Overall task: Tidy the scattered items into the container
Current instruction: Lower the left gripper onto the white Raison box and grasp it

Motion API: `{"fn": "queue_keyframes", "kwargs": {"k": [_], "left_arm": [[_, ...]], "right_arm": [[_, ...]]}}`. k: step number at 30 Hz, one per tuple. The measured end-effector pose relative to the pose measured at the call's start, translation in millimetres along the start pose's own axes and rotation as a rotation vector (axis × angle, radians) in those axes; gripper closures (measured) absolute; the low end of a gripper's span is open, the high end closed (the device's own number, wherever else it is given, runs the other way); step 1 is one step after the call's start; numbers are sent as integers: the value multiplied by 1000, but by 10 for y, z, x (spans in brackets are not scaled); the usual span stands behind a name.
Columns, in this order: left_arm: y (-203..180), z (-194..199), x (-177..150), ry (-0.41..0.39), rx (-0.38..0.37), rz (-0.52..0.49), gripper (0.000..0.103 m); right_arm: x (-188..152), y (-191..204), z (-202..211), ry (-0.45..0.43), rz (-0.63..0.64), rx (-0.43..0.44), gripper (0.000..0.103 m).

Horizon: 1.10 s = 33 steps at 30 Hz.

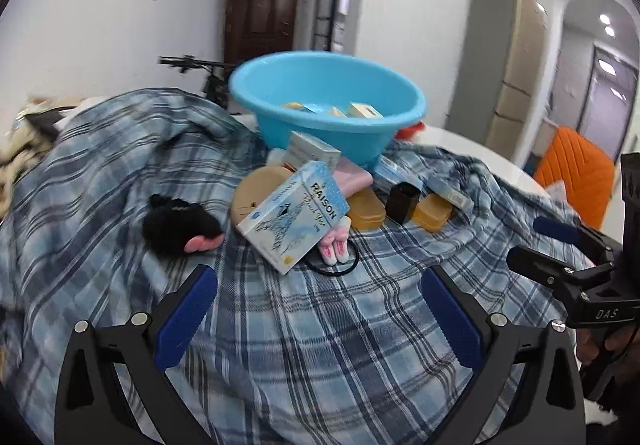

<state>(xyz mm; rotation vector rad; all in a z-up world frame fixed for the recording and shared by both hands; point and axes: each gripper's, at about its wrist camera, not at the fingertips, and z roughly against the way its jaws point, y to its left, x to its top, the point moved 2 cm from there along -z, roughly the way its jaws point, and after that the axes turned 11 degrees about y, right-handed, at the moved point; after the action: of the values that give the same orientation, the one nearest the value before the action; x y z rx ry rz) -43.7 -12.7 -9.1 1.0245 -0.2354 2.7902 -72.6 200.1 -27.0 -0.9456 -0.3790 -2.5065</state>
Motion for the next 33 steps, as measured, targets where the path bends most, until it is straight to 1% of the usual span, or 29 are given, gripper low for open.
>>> {"fn": "queue_keyframes", "kwargs": {"k": [3, 6, 8, 10, 13, 16, 18, 20, 21, 22, 23, 25, 28, 31, 33], "left_arm": [[-1, -143, 116, 49, 10, -96, 0], [1, -309, 232, 116, 24, -204, 0], [29, -404, 294, 152, 19, -242, 0], [101, -510, 373, 195, -2, -249, 0], [231, -651, 480, 236, -37, -220, 0], [317, -775, 549, 247, -10, -201, 0], [343, -847, 567, 258, -16, -192, 1], [345, -892, 564, 266, -24, -184, 9], [336, -906, 556, 272, -34, -184, 21], [327, -916, 544, 279, -42, -184, 35], [315, -922, 529, 287, -49, -185, 42], [283, -916, 503, 298, -62, -186, 62], [236, -850, 469, 308, -82, -176, 73], [163, -751, 422, 306, -96, -187, 79], [112, -690, 397, 310, -78, -196, 80]], "right_arm": [[-5, -11, -18, 6, -6, 2, 0], [-17, -23, -24, 8, -14, 3, 0], [-26, -38, -32, 10, -20, 2, 0], [-34, -52, -41, 14, -28, 4, 0], [-46, -72, -60, 20, -38, 7, 0], [-53, -85, -75, 26, -44, 15, 0], [-51, -87, -81, 31, -41, 18, 0], [-48, -91, -82, 32, -37, 21, 0], [-48, -94, -78, 32, -36, 22, 0], [-49, -99, -74, 30, -37, 22, 0], [-52, -105, -71, 29, -39, 24, 0], [-62, -121, -72, 29, -48, 31, 0], [-83, -137, -82, 34, -60, 40, 0], [-97, -143, -102, 42, -66, 44, 0], [-106, -154, -110, 46, -71, 50, 0]]}}
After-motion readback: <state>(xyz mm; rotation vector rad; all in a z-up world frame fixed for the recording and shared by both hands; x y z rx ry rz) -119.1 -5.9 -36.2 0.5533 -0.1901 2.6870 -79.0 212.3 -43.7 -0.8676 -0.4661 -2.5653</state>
